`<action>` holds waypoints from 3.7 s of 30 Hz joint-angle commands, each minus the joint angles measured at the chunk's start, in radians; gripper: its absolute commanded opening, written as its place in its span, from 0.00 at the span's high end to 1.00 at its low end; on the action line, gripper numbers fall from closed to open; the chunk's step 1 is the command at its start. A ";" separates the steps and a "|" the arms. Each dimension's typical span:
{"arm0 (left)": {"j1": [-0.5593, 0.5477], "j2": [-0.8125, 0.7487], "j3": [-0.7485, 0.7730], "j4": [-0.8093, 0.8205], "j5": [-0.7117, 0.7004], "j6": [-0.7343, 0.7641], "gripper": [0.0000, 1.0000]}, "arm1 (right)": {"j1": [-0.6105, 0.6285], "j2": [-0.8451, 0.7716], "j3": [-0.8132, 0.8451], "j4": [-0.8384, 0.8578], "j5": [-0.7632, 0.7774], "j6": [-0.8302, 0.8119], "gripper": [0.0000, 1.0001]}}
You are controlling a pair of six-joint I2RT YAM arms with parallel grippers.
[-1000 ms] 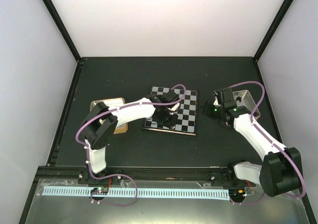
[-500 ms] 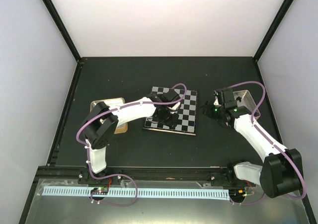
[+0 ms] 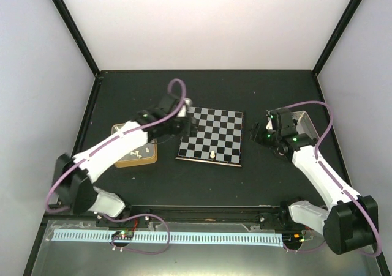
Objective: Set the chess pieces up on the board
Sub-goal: Pick up the chess piece from the storage box, then place the chess piece on the chessboard.
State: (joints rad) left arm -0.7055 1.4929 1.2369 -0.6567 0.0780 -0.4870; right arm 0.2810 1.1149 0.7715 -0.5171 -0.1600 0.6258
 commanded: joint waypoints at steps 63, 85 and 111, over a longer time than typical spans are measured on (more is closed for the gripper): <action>0.460 -0.140 -0.212 -0.050 -0.093 -0.053 0.98 | 0.003 0.094 0.006 0.045 -0.019 -0.048 0.41; 0.088 0.264 -0.024 -0.073 -0.062 0.031 0.97 | 0.003 0.089 -0.016 0.056 -0.013 -0.021 0.41; 0.084 0.304 -0.043 -0.038 -0.124 0.021 0.79 | 0.003 0.092 -0.028 0.059 -0.019 -0.025 0.40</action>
State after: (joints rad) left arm -0.6167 1.7809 1.1831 -0.6907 -0.0151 -0.4675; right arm 0.2810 1.2118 0.7567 -0.4671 -0.1852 0.5934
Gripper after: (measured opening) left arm 0.121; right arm 0.597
